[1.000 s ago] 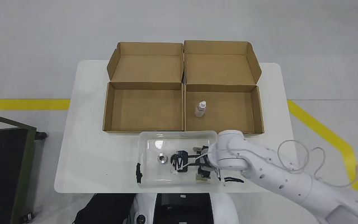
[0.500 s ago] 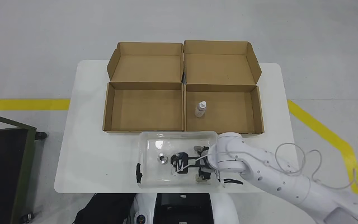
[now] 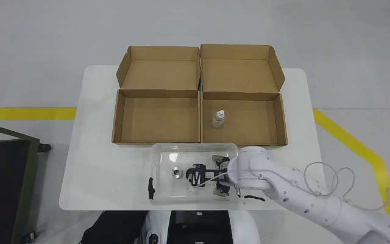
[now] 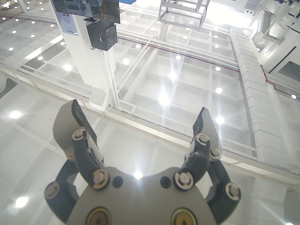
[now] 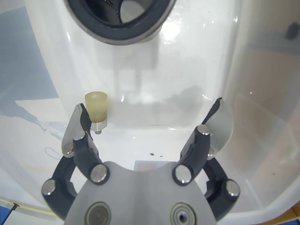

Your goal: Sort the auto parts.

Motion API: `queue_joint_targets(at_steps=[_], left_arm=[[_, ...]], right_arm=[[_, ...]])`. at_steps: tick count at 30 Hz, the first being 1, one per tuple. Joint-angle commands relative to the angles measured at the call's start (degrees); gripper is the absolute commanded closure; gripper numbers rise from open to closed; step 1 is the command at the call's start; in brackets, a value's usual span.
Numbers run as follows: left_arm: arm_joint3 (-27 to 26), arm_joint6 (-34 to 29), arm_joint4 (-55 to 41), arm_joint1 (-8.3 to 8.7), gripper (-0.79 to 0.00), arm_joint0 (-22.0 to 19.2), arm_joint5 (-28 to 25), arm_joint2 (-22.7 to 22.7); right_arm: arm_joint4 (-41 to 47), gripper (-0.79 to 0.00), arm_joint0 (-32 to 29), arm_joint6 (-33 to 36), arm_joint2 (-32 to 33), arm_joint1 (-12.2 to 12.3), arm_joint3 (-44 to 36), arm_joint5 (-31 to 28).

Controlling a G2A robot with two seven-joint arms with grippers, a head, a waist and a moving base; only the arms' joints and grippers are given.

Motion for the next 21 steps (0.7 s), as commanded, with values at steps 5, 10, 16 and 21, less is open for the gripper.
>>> queue_joint_targets(at_steps=[5,10,16,21], left_arm=[[0.00,0.00,0.00,0.00,-0.785,0.00,0.00,0.00],[0.00,0.00,0.00,0.00,-0.785,0.00,0.00,0.00],[0.00,0.00,0.00,0.00,-0.785,0.00,0.00,0.00],[0.00,0.00,0.00,0.00,-0.785,0.00,0.00,0.00]], right_arm=[[0.68,-0.785,-0.45,1.45,-0.45,-0.28,0.41,-0.42],[-0.19,-0.785,-0.71,0.80,-1.00,-0.74,1.80,-0.47],[-1.82,-0.785,-0.69,0.92,-0.74,-1.03,2.04,0.30],[-5.05,-0.727,-1.01,1.29,0.34,-0.83,0.51,1.93]])
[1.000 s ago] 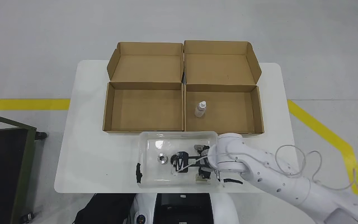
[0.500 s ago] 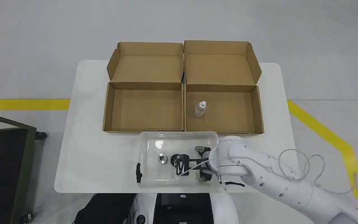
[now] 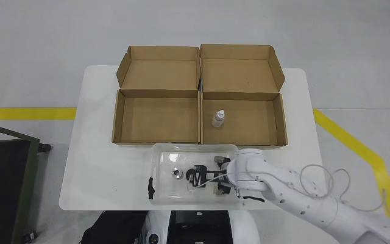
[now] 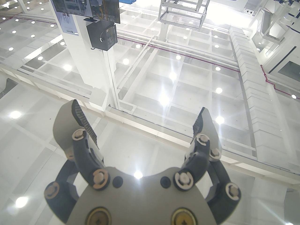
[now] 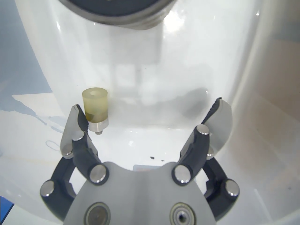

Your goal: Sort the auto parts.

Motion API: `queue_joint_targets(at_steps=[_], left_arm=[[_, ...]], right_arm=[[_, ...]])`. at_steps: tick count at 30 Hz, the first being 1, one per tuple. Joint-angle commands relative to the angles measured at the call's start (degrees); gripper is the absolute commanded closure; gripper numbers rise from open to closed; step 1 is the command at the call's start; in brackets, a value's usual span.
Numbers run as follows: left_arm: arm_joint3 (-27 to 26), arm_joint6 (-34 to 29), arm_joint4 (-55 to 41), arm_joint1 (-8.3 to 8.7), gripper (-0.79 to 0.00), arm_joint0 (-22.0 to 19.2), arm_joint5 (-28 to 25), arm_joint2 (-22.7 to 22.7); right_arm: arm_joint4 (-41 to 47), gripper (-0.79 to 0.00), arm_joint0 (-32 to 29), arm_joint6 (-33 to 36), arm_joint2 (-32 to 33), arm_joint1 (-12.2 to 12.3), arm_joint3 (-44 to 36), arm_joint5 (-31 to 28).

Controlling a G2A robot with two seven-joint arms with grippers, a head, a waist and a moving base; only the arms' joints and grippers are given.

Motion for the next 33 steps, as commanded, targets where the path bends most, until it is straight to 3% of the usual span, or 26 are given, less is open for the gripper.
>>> queue_joint_targets(at_steps=[1,7,15,22,27,30,33], left_arm=[[0.00,0.00,0.00,0.00,-0.785,0.00,0.00,0.00],[0.00,0.00,0.00,0.00,-0.785,0.00,0.00,0.00],[0.00,0.00,0.00,0.00,-0.785,0.00,0.00,0.00],[0.00,0.00,0.00,0.00,-0.785,0.00,0.00,0.00],[0.00,0.00,0.00,0.00,-0.785,0.00,0.00,0.00],[0.00,0.00,0.00,0.00,-0.785,0.00,0.00,0.00],[0.00,0.00,0.00,0.00,-0.785,0.00,0.00,0.00]], right_arm=[[-1.02,-0.711,-0.34,0.21,0.44,0.15,-0.74,0.47],[-0.65,-0.745,-1.79,1.13,1.16,0.48,-3.09,-0.18],[-0.99,-0.690,-3.60,1.53,1.09,0.57,-2.82,-0.77],[-3.15,-0.536,-4.22,0.85,1.69,0.51,-2.16,-0.04],[-3.63,-0.468,-4.65,1.28,2.85,0.71,-2.92,0.11],[-3.34,-0.502,-5.03,2.69,3.43,0.88,-3.32,0.25],[-2.39,-0.610,-5.37,4.37,3.50,0.91,-4.75,0.77]])
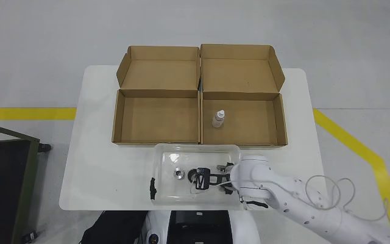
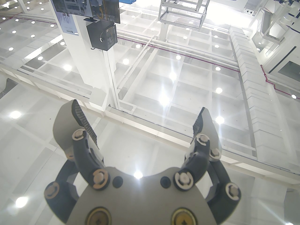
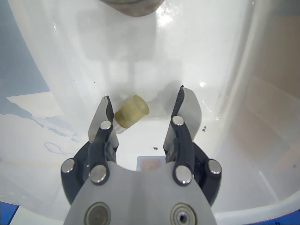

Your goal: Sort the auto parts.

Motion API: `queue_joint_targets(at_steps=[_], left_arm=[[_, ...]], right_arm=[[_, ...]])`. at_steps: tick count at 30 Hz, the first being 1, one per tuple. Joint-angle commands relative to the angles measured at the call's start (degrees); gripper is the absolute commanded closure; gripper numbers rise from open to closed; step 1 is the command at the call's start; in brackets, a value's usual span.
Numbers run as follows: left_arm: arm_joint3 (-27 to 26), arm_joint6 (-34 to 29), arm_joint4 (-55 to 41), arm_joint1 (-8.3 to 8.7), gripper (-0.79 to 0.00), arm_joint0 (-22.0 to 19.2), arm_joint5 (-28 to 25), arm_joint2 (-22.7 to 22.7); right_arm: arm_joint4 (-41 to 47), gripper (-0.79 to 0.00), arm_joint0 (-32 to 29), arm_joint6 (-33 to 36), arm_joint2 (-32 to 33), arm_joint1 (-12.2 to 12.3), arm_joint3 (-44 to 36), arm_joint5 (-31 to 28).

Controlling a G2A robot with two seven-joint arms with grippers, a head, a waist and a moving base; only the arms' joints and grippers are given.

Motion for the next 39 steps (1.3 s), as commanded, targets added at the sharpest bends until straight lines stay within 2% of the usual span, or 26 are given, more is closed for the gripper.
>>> queue_joint_targets(at_steps=[1,4,7,8,14,21,27,29,39], left_arm=[[0.00,0.00,0.00,0.00,-0.785,0.00,0.00,0.00],[0.00,0.00,0.00,0.00,-0.785,0.00,0.00,0.00],[0.00,0.00,0.00,0.00,-0.785,0.00,0.00,0.00],[0.00,0.00,0.00,0.00,-0.785,0.00,0.00,0.00],[0.00,0.00,0.00,0.00,-0.785,0.00,0.00,0.00],[0.00,0.00,0.00,0.00,-0.785,0.00,0.00,0.00],[0.00,0.00,0.00,0.00,-0.785,0.00,0.00,0.00],[0.00,0.00,0.00,0.00,-0.785,0.00,0.00,0.00],[0.00,0.00,0.00,0.00,-0.785,0.00,0.00,0.00]], right_arm=[[0.52,-0.616,-0.18,0.76,-0.14,0.03,-0.73,0.68],[1.08,-0.646,-0.11,1.55,-0.35,0.12,-1.51,1.47],[1.44,-0.576,-0.09,1.98,-0.56,0.17,-1.69,1.90],[1.54,-0.520,-0.11,2.09,-0.60,0.16,-1.49,2.01],[1.95,-0.391,-0.19,1.46,-0.94,-0.25,0.12,1.95],[2.04,-0.299,-0.13,1.59,-1.03,-0.75,1.22,2.47],[1.61,-0.105,-0.25,1.61,-0.83,-0.98,0.29,2.61],[1.32,-0.003,-0.26,1.68,-0.52,-0.97,-0.17,2.64],[0.01,0.000,-0.95,1.82,0.95,-0.76,-1.99,2.24]])
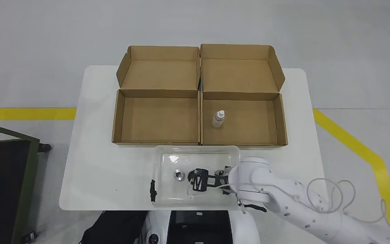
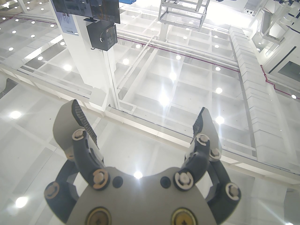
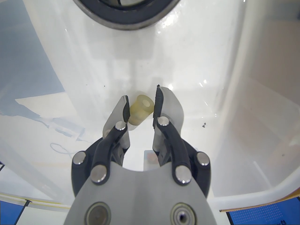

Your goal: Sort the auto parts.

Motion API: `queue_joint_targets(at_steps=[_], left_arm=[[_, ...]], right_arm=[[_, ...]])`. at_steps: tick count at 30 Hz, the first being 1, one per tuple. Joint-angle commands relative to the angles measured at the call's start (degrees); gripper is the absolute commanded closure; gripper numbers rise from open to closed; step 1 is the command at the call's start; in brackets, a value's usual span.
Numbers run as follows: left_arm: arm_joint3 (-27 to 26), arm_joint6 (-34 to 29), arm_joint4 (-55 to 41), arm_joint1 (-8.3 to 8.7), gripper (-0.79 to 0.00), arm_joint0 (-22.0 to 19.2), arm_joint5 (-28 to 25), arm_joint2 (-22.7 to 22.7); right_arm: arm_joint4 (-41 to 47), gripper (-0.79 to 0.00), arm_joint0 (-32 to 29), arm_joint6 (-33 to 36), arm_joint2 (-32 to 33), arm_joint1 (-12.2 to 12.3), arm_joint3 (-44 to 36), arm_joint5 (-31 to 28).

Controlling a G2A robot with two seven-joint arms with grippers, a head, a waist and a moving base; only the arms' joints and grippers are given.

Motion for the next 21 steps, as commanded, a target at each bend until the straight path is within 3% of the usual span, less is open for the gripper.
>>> queue_joint_targets(at_steps=[1,21], left_arm=[[0.00,0.00,0.00,0.00,-0.785,0.00,0.00,0.00],[0.00,0.00,0.00,0.00,-0.785,0.00,0.00,0.00]], right_arm=[[0.02,0.000,-0.18,0.05,0.20,0.02,-0.06,-0.09],[-7.29,0.000,-1.46,-6.03,0.56,-0.39,-1.31,-2.99]])
